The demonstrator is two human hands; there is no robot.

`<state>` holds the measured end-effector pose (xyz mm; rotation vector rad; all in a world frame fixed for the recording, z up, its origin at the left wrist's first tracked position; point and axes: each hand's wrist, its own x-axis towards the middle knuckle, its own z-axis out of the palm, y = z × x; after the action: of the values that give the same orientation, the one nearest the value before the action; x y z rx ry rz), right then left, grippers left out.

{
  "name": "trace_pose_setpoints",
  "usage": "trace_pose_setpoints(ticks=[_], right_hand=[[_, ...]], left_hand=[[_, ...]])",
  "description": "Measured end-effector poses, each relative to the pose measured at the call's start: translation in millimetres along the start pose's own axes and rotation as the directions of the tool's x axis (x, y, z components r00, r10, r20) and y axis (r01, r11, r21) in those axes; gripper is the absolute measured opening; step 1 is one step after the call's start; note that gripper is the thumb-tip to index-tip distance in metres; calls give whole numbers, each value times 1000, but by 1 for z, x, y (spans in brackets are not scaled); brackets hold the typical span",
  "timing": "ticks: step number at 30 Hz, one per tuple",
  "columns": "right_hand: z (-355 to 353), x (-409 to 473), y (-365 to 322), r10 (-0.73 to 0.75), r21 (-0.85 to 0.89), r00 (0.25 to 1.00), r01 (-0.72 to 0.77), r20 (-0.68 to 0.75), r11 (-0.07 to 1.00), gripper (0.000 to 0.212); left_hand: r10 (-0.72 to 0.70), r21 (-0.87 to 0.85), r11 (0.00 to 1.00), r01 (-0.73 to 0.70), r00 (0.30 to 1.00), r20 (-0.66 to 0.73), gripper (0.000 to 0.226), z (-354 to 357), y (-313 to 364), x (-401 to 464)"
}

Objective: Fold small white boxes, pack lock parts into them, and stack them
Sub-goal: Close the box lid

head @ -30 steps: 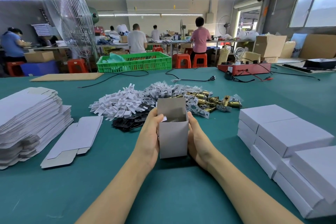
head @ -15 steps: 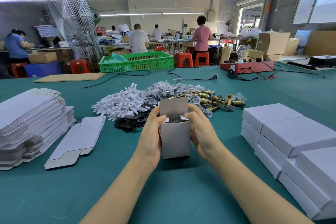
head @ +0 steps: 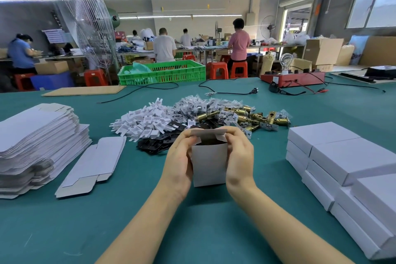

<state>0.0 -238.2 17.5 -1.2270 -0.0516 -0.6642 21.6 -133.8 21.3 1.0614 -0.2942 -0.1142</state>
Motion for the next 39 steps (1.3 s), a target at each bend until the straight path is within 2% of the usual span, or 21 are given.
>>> trace_pose_setpoints(ticks=[2,5,8,10,13,16,20,23,29,36,39], right_hand=[[0,-1,0,5,68,1000,-5,12,998,30],[-2,-4,2,-76,-66,996,78,37,995,34],[-3,-7,4,-144,-130,988,150,51,980,20],[-4,-8,7,-153,-142,986,160,62,977,15],[-5,-10,13,-138,-184,987,151,81,971,14],[-6,-11,16,-172,-246,983,182,59,952,16],[-7,-12,16,-198,-297,978,208,63,932,14],[-8,-10,16,-208,-326,976,216,61,920,10],[-6,-11,14,-278,-351,958,284,69,892,5],[-4,-11,15,-296,-350,951,307,87,885,9],[-3,-11,15,-306,-352,948,317,89,880,9]], left_hand=[[-15,-19,1000,16,1000,21,30,-1,2,-3],[-55,-49,997,58,996,71,17,-2,6,-8],[-41,4,999,41,997,70,22,-1,4,-10],[18,63,998,-20,999,34,26,0,2,-10],[83,123,989,-80,996,-16,12,-1,-3,-9],[296,380,889,-254,954,-53,14,-2,-12,-9],[409,485,804,-345,912,-28,17,-1,-19,-10],[433,525,771,-360,901,-19,9,-5,-20,-9],[478,562,722,-403,878,15,14,-2,-18,-10],[458,531,751,-393,889,10,14,0,-18,-9],[442,532,754,-385,897,21,22,0,-17,-9]])
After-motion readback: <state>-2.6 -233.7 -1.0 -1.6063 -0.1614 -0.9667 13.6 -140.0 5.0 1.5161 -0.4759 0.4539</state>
